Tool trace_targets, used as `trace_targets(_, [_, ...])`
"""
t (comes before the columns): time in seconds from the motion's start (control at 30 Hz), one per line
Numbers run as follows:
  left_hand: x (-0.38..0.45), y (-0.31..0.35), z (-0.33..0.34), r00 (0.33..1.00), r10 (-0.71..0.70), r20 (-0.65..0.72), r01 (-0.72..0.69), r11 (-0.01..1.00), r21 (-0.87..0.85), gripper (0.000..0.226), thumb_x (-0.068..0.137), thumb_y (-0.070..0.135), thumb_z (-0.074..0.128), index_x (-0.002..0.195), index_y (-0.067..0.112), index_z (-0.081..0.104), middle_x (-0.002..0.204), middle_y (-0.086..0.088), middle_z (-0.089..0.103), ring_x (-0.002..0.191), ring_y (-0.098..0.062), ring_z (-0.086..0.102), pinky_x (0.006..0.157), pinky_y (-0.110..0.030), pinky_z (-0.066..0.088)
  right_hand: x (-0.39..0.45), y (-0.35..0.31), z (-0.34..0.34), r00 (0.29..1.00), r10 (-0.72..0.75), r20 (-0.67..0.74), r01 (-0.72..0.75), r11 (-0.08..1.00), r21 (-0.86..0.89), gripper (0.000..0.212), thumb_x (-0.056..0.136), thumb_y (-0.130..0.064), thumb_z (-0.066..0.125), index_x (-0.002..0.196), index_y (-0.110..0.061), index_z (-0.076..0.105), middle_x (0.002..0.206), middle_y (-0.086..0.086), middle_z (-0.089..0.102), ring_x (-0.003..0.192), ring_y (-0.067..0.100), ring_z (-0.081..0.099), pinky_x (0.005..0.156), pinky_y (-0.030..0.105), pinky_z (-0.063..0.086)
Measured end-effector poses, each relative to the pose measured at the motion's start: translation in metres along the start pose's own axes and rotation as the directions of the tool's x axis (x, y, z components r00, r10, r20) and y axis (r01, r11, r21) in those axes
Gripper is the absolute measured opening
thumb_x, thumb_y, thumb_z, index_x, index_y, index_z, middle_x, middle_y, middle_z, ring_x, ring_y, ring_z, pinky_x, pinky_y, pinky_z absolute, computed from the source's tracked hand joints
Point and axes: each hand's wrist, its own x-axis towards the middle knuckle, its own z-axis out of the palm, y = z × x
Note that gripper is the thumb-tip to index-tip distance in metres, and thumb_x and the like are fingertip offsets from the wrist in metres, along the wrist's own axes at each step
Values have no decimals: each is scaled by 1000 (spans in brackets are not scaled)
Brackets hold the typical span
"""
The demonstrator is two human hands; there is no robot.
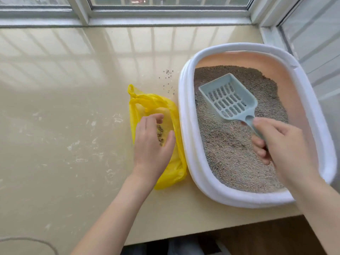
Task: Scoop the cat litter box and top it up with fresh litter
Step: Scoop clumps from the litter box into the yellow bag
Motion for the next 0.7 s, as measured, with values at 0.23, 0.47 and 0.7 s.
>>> trace_targets(0.23, [-27, 32, 33, 812, 513, 279, -530, 848, -15, 19, 88, 18, 58, 98, 5, 67, 100, -5, 63, 101, -23, 57, 91, -32, 43, 64, 36, -139, 997, -75, -14, 36, 626, -779, 24, 78, -48, 69, 65, -28, 71, 45, 4, 57, 51, 26, 55, 58, 36, 49])
trace_targets(0.47, [-41, 23, 50, 762, 554, 337, -591, 806, 11, 21, 89, 16, 52, 90, 1, 66, 95, -9, 63, 104, -25, 56, 108, -37, 35, 113, 40, -175, 987, 15, 157, 158, -27, -987, 45, 87, -39, 62, 52, -10, 56, 50, 5, 53, 54, 21, 54, 46, 25, 32])
trace_targets(0.7, [-45, 20, 60, 793, 558, 247, -575, 818, -4, 16, 89, 12, 48, 91, 2, 61, 93, -11, 63, 103, -24, 56, 109, -36, 34, 133, 53, -136, 833, 117, 541, 505, 238, -830, 49, 86, -34, 64, 48, -14, 40, 43, -2, 28, 43, 14, 23, 43, 24, 19])
